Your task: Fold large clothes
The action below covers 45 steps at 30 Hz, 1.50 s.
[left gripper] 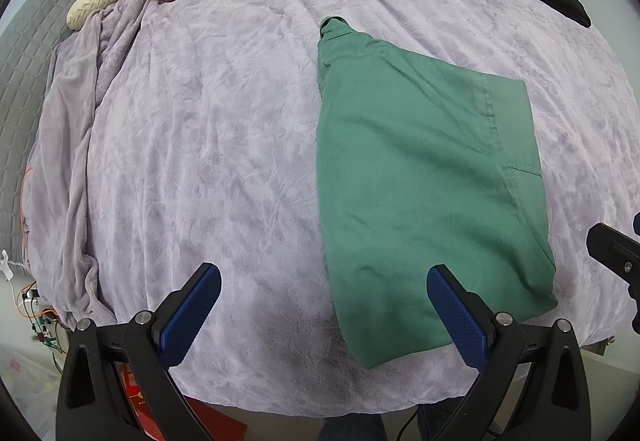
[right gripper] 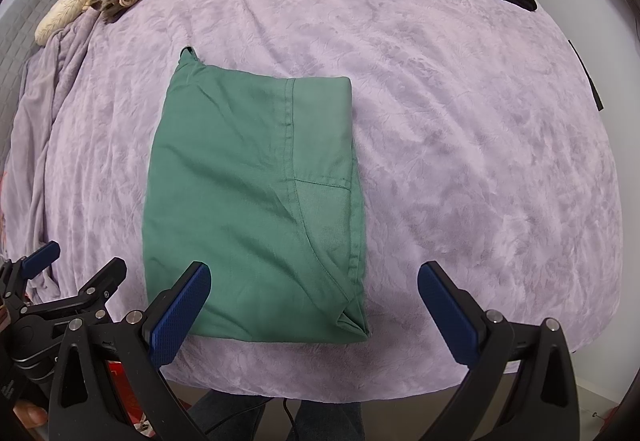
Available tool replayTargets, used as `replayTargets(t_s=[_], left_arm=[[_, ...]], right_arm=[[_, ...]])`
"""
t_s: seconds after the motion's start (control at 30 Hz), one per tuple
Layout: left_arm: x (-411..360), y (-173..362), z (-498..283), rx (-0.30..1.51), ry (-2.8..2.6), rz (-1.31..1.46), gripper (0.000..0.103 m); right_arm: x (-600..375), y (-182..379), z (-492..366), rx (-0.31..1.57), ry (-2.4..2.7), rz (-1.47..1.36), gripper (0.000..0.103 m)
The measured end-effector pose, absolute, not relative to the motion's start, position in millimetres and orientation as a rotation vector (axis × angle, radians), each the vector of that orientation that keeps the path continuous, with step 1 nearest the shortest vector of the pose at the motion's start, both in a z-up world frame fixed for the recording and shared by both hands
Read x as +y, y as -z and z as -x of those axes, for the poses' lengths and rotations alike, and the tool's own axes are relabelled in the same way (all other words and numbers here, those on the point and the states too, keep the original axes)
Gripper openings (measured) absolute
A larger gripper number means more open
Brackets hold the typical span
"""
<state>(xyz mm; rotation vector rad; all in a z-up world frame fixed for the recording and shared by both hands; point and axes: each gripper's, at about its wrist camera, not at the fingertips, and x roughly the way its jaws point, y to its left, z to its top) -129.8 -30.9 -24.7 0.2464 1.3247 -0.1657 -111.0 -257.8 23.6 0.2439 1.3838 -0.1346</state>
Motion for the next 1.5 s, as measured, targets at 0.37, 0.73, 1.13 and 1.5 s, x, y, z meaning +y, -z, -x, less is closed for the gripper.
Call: replayTargets(t_s=[0.37,0.73,1.13,1.5], left_arm=[[-31.8,24.7,129.4,1.325,0.166,-0.249,0.103],[-32.1,25.3,128.6,1.325,0.164,-0.25,0.103],[-31.8,25.1,126.9,1.323,0.15,-0.275,0.103],[-34.7,25.0,126.3,1.318,0.136,-0.285,0.103]], right_arm=[[-258.6,-23.6,110.7,1.385,0.134,-0.243,0.103],[-257.1,-23.1,111.5,1.385,0.134,-0.243,0.103],[-257.0,-22.8,110.2,1.386,0.135,-0.242,0.103],[-253.6,-20.1,113.4,1.389,0.132,-0.235,0.103]])
